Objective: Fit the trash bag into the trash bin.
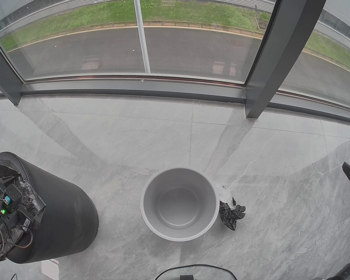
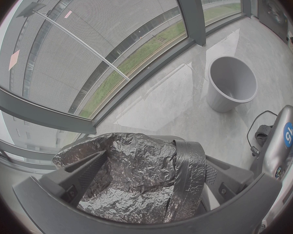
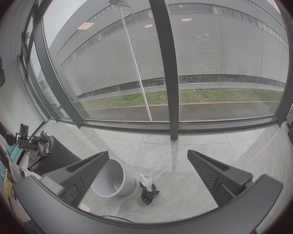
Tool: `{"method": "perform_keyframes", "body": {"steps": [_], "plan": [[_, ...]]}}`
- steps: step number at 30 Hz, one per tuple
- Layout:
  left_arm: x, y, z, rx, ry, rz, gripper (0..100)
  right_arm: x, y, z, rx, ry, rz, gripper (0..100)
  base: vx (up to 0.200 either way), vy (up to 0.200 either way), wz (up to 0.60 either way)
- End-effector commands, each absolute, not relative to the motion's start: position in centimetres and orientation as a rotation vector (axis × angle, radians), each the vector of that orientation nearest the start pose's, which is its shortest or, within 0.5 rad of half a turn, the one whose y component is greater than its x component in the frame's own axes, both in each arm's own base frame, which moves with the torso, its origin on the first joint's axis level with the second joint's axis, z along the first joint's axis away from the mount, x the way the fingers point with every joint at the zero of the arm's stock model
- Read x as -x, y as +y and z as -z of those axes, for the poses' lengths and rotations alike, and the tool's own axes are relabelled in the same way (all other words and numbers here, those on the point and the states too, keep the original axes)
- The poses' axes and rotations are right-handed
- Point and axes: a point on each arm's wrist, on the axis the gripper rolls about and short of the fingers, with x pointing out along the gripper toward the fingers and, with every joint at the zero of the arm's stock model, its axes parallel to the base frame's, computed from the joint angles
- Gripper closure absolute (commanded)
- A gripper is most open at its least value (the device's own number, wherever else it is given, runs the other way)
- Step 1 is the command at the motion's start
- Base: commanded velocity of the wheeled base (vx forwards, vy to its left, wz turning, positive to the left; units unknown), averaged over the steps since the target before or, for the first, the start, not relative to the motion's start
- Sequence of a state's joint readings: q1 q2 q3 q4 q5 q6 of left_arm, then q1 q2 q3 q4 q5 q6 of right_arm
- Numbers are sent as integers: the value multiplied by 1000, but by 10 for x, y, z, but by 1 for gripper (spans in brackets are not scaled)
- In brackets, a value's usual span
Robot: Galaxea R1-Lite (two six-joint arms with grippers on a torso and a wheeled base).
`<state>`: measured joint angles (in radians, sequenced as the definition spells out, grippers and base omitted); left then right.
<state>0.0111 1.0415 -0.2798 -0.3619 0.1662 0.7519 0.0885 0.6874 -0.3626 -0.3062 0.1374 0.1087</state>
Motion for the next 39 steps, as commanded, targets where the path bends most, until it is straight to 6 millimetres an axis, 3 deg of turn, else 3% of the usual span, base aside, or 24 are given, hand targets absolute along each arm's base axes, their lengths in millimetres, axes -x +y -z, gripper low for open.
{"method": "perform_keyframes", "body": {"steps": [1, 6, 7, 28, 33, 39], "plan": [[-130, 6, -147, -770, 485, -8, 0, -59, 8, -203, -109, 32, -226, 0, 0, 0, 0], [-130, 6, -147, -770, 480, -10, 0, -59, 8, -200, -111, 43, -225, 0, 0, 0, 0], [-130, 6, -148, -770, 479, -11, 100, -59, 8, -199, -109, 45, -225, 0, 0, 0, 0], [-115, 5, -158, -765, 389, -38, 100, -60, 9, -199, -108, 49, -226, 0, 0, 0, 0], [-123, 0, -184, -607, 272, -47, 100, -60, 9, -205, -107, 30, -238, 0, 0, 0, 0], [-144, -25, -250, -97, 50, 37, 100, -71, 17, -239, -123, -28, -328, 0, 0, 0, 0]]}}
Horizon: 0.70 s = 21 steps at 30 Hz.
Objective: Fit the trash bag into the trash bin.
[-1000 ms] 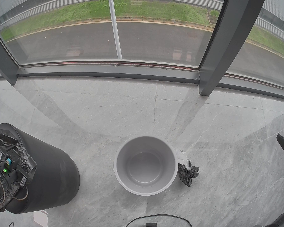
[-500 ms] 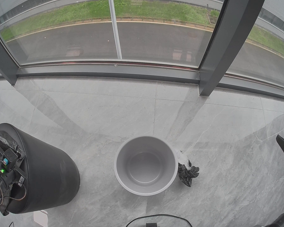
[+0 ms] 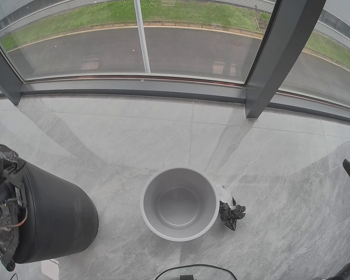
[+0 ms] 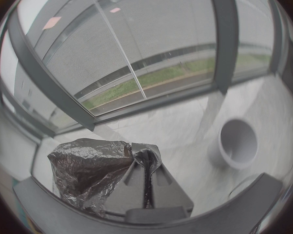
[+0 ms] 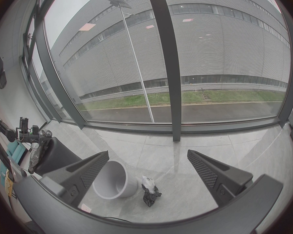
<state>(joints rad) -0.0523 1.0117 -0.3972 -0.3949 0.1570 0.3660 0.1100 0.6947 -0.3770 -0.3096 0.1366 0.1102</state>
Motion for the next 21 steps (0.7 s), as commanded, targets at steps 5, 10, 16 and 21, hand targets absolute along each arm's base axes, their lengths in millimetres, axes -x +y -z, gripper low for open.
{"method": "perform_keyframes", "body": {"steps": [5, 10, 16, 21], "plan": [[-155, -40, -299, 224, -65, 127, 100, -108, 35, -286, -294, -15, -408, 0, 0, 0, 0], [-155, -65, -332, 476, -95, 290, 100, -153, 72, -284, -344, 124, -524, 0, 0, 0, 0], [-138, -83, -339, 656, 78, 530, 100, -166, 123, -259, -298, 283, -672, 0, 0, 0, 0], [-122, -80, -344, 759, 175, 759, 100, -166, 149, -247, -272, 323, -741, 0, 0, 0, 0]]}}
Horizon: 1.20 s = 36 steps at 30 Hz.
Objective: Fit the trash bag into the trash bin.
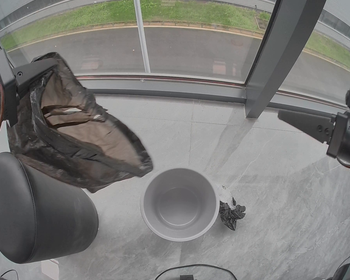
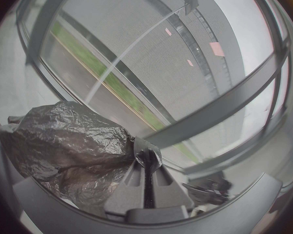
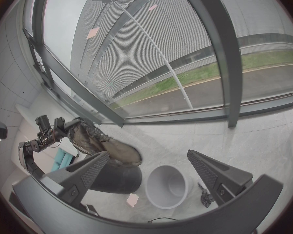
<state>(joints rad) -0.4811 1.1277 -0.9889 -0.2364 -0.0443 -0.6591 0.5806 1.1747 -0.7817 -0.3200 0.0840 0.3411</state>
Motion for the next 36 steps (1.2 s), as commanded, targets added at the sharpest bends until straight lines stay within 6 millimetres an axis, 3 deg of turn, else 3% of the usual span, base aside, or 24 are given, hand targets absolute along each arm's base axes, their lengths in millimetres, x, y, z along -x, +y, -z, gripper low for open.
{"method": "perform_keyframes", "body": {"steps": [1, 5, 14, 27, 36], "plan": [[-119, -78, -343, 786, 211, 816, 100, -166, 158, -241, -260, 341, -759, 0, 0, 0, 0], [-115, -78, -344, 851, 261, 870, 100, -171, 179, -223, -220, 403, -764, 0, 0, 0, 0], [-113, -80, -332, 847, 321, 940, 100, -192, 201, -210, -232, 348, -774, 0, 0, 0, 0], [-114, -82, -333, 875, 335, 970, 100, -170, 228, -191, -177, 425, -877, 0, 0, 0, 0], [-113, -82, -336, 891, 339, 978, 100, -163, 259, -156, -68, 500, -868, 0, 0, 0, 0]]}}
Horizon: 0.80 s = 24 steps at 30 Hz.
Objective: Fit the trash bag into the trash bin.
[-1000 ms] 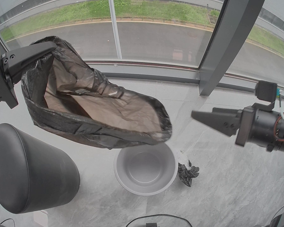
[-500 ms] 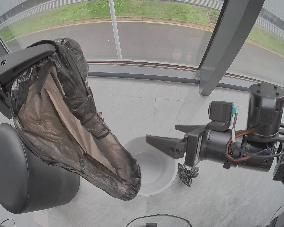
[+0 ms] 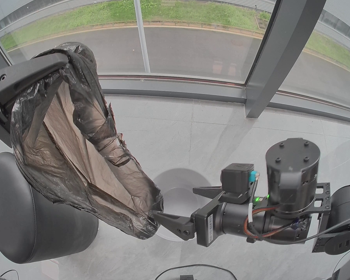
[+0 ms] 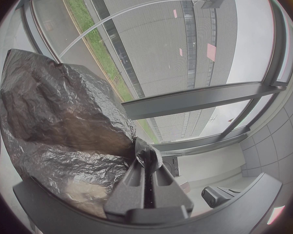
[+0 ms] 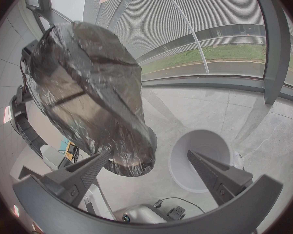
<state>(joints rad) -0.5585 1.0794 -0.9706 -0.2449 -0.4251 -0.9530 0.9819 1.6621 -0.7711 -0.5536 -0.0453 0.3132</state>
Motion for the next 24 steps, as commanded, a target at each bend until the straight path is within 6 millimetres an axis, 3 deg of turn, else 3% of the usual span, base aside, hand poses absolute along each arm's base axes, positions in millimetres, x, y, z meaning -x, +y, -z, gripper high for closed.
{"method": "perform_keyframes", "body": {"steps": [1, 7, 14, 21, 22, 24], "plan": [[-112, -82, -335, 894, 340, 978, 100, -165, 262, -151, -61, 507, -859, 0, 0, 0, 0], [-103, -78, -337, 896, 352, 1032, 100, -180, 277, -137, -62, 488, -837, 0, 0, 0, 0], [-93, -73, -341, 927, 383, 1103, 100, -204, 286, -134, -31, 444, -812, 0, 0, 0, 0], [-89, -71, -342, 925, 379, 1114, 100, -212, 295, -135, -41, 426, -811, 0, 0, 0, 0], [-89, -71, -340, 925, 382, 1112, 100, -212, 296, -136, -43, 423, -813, 100, 0, 0, 0], [-90, -71, -340, 926, 385, 1111, 100, -212, 296, -137, -43, 422, -815, 100, 0, 0, 0]]}}
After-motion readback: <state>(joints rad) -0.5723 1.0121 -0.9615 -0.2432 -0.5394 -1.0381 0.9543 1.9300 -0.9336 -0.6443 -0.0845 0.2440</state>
